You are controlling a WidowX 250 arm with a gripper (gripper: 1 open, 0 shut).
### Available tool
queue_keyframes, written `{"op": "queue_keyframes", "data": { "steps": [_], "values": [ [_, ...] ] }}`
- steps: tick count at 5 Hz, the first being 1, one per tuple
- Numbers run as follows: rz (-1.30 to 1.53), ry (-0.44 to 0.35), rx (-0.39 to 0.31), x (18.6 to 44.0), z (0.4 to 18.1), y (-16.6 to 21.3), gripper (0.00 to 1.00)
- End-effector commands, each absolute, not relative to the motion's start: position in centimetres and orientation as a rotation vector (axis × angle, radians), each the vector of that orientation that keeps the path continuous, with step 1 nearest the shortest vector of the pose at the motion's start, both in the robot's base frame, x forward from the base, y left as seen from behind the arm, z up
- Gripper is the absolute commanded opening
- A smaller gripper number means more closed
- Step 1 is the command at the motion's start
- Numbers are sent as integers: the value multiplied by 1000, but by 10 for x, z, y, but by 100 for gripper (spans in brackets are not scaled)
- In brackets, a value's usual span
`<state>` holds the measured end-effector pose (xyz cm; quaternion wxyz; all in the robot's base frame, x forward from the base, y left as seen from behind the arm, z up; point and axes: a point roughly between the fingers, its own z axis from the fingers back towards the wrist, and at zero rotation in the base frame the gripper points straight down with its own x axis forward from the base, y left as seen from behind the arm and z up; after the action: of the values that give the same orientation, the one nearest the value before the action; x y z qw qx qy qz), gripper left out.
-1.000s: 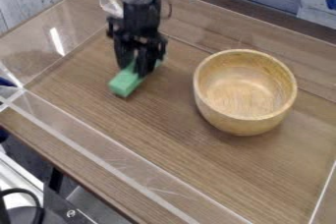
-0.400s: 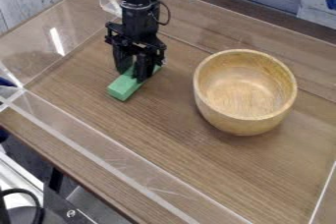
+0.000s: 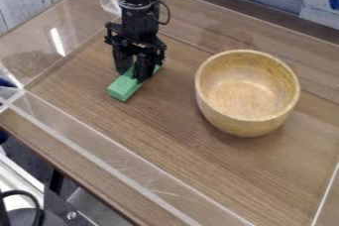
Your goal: Remove the green block from inside the brown bowl and put it on the table
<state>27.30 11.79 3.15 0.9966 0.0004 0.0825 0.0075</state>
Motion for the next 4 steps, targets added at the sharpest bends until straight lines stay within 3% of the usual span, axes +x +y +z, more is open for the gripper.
{"op": "queue_keyframes", "data": {
  "steps": [1, 4],
  "values": [
    [30, 111, 19, 278, 46, 125, 0],
    [40, 125, 6, 277, 36, 127, 0]
  ]
}}
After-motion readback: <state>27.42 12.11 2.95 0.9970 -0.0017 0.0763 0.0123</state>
